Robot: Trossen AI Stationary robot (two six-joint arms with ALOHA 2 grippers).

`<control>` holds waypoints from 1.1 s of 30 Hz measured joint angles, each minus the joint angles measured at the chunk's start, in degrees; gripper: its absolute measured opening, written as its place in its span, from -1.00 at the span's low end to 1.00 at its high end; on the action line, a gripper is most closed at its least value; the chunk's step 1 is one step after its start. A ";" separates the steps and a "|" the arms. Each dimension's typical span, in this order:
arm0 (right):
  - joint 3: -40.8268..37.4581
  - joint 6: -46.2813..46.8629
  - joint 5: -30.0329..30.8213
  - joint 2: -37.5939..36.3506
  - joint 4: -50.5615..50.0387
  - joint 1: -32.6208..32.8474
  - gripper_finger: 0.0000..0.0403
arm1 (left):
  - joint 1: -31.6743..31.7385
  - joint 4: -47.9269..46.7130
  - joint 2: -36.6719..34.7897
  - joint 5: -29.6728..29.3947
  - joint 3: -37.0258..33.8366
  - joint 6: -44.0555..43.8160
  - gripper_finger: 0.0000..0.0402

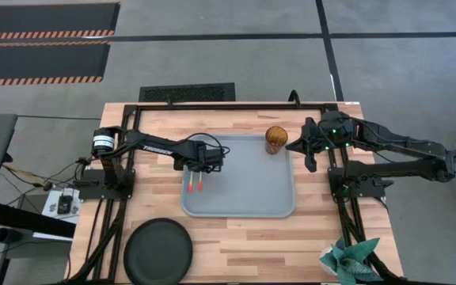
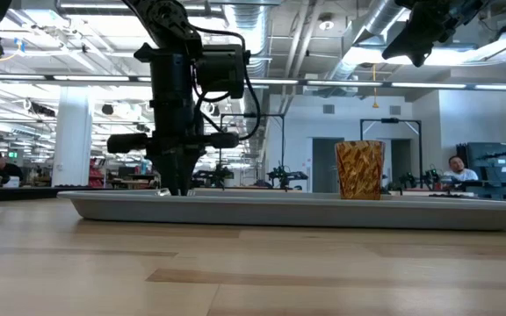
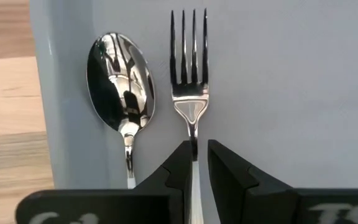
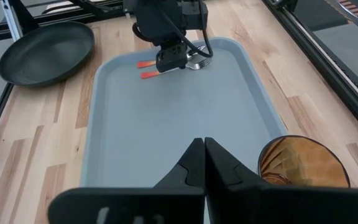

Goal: Pick and place plate/cup/fork/spoon on tray
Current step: Put the orange fork on the gray serving tray to the right of the orange spoon, then put the black plate on the gray serving tray to the right of the orange fork

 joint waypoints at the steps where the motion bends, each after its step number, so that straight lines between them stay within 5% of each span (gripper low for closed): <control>1: 0.00 0.00 -0.01 0.00 0.00 0.00 -0.95 | 0.00 -0.14 -0.02 -0.05 0.22 0.09 -0.82; 21: 0.00 -0.12 -0.07 -0.02 1.54 0.00 -0.95 | -2.66 -9.08 0.00 -1.90 9.78 7.24 -0.82; 33: 0.00 -1.64 -0.20 -0.02 1.57 0.00 -0.95 | -10.69 -14.30 -1.08 2.09 14.85 12.14 -0.93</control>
